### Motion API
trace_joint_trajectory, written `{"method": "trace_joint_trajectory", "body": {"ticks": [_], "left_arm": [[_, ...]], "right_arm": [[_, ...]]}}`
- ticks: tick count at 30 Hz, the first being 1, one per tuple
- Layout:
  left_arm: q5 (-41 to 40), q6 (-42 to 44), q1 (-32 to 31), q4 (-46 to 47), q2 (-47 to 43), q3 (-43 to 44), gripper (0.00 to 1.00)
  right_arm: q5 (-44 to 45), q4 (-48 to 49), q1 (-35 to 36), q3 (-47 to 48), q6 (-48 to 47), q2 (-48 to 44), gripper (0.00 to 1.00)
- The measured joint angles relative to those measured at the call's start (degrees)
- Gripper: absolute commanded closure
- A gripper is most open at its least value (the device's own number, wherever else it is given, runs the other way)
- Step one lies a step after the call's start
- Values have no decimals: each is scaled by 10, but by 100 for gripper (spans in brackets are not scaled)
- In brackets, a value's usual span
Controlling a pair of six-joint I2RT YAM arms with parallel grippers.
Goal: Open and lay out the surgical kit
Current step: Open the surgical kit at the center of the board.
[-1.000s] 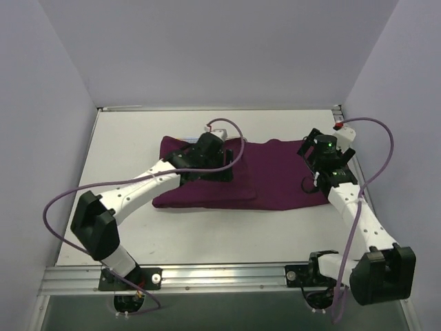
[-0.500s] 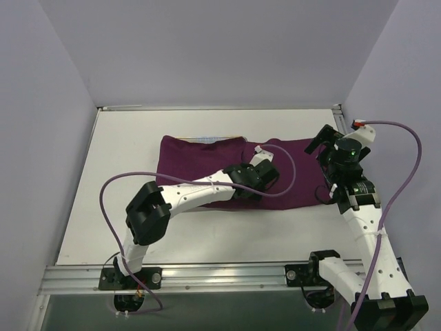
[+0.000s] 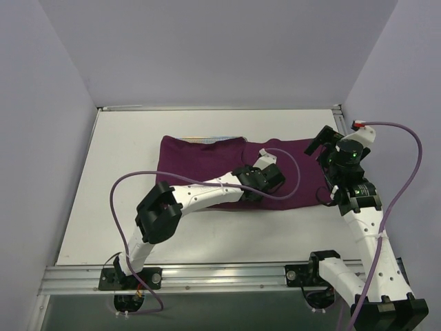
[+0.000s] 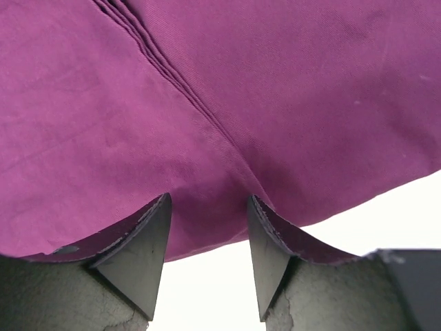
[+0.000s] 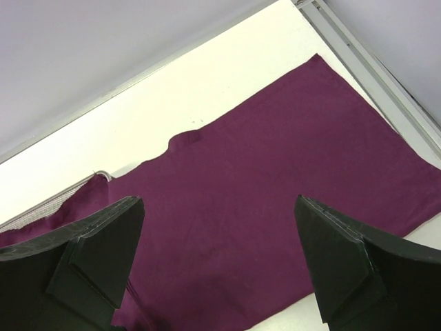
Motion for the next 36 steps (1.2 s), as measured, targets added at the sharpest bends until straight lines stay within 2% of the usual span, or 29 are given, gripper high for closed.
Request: {"method": "trace_joint_trajectory", "body": {"ticks": [7,20,27,31,36], "left_arm": [[-1,1,-11,2,1,2,32],[-14,1,-19,8,17,4,32],[-35,3,-20,2,25,14,45],[-43,5,-20,2,25,14,59],[-54,6,-20,2,25,15,67]], "right_arm": [[-6,1,-1,-12,0,0,4],[-11,0,-1,-15,0,-17,4],[-11,0,-1,-16,0,-23,4],[-11,0,-1,-20,0,-27,4],[-13,0,-2,-24,0,-28,4]]}}
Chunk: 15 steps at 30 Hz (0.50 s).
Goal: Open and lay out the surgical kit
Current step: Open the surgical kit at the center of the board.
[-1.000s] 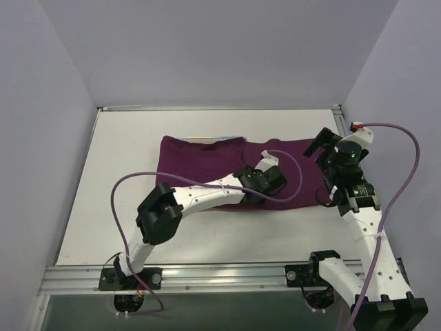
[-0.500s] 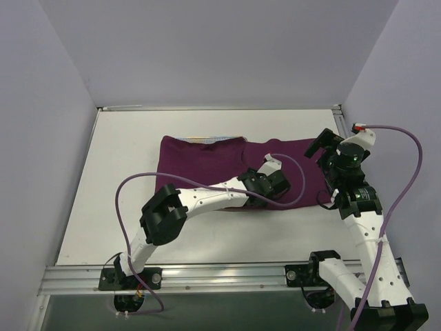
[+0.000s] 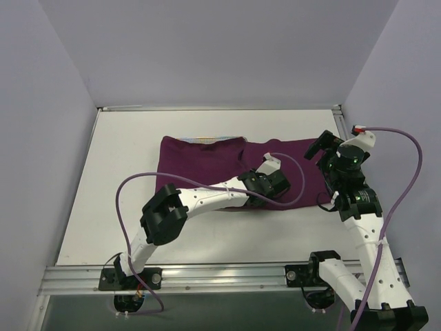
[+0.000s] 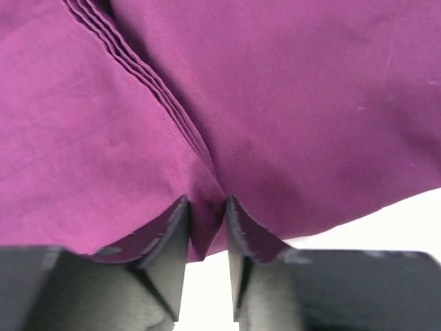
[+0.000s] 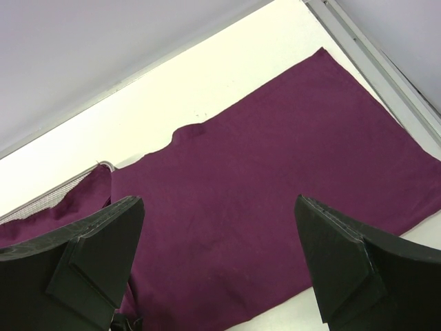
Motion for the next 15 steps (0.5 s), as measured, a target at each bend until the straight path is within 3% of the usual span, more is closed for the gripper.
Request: {"method": "trace_joint_trajectory", "body": {"ticks": [8,12,15], "left_arm": [[-6,2,2,-4,-14,-5,83],[5,4,9,-5,-48,-13,98],[28,8,22,-3,-91,-28,98]], "right_arm": [[-13,1,0,-3,0,-1,4],[-28,0,0,-10,0,6,4],[-44,2,0,-10,-1,23,4]]}}
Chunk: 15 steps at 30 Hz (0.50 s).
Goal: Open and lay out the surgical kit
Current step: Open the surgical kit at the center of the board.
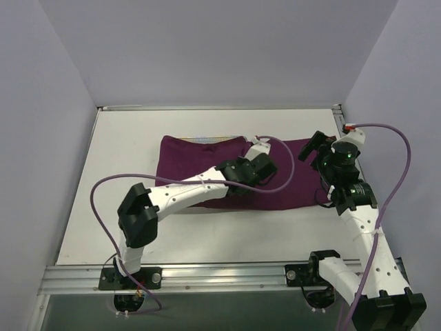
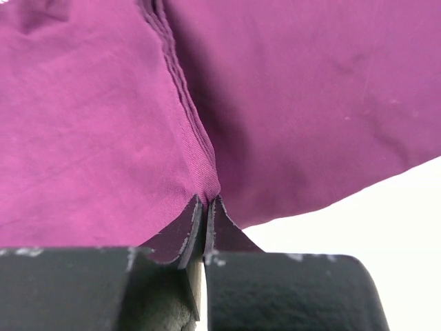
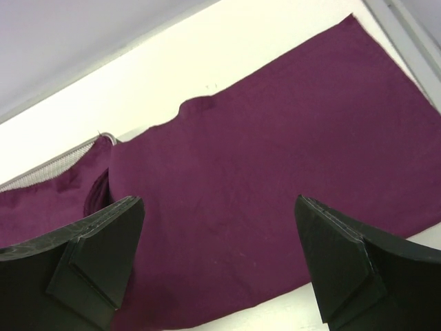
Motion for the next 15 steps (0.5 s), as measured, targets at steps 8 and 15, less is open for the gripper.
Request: {"method": "trace_joint_trajectory", "body": {"ticks": [8,15], "left_arm": [[122,6,150,14,-156,-86,98],[164,12,488,-41,-273,-135,98]], "right_arm": [[-50,25,0,0,-6,74,5],[-128,43,3,32,5,187,7]]}}
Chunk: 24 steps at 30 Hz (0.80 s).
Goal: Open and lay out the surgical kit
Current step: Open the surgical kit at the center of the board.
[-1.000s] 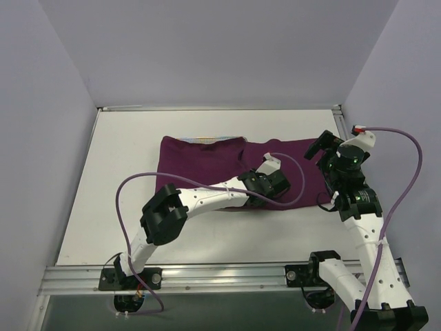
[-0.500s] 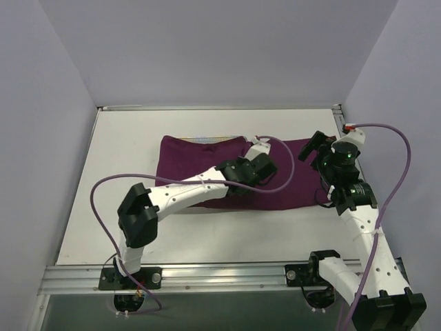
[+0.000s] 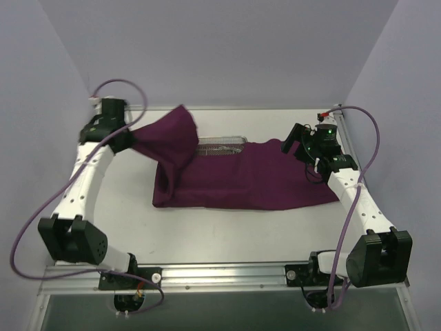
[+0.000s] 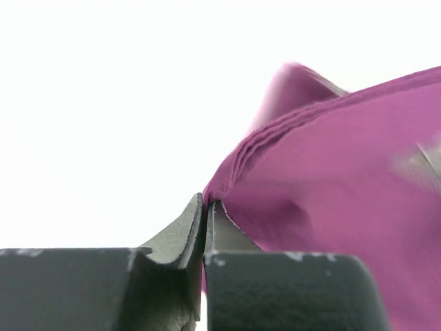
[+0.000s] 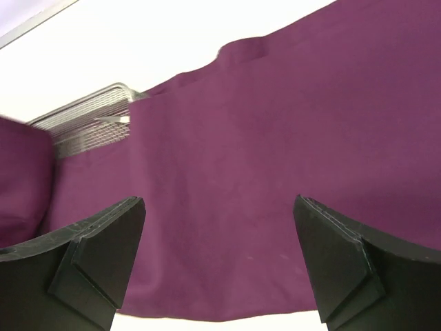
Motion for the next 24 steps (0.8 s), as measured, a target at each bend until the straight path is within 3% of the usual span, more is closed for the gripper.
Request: {"method": "trace_joint_trajectory", "body": {"ticks": [3,5,6,8,9,12,13,19,24], "left_arm": [[-13,6,187,-52,-50,-1,95],[-21,13,295,-84,-99,-16,69],[-23,15,331,-101,-124,-24,49],[-28,12,372,-146,-162,-29,38],[-29,8,377,-158,-173,-29,26],[-9,-3,375,-172,-172,-35,21],[1,-5,371,-171,-160,-39,13],[23,-6,306,-163,-9,-39,13],[69,7,246,-132,60,-40,32]], "right_arm": [[-26,-21,10,64,19,61,8],[-35,-31,28,114,29,95,8],[-40,-40,40,137,32,107,7],[-51,-52,60,174,35,126,7],[-61,-62,68,192,36,134,7],[-72,-82,77,211,36,157,6],[-72,-89,75,212,35,166,6],[-67,-139,39,211,21,233,5],[-39,-159,12,209,1,265,6]]}}
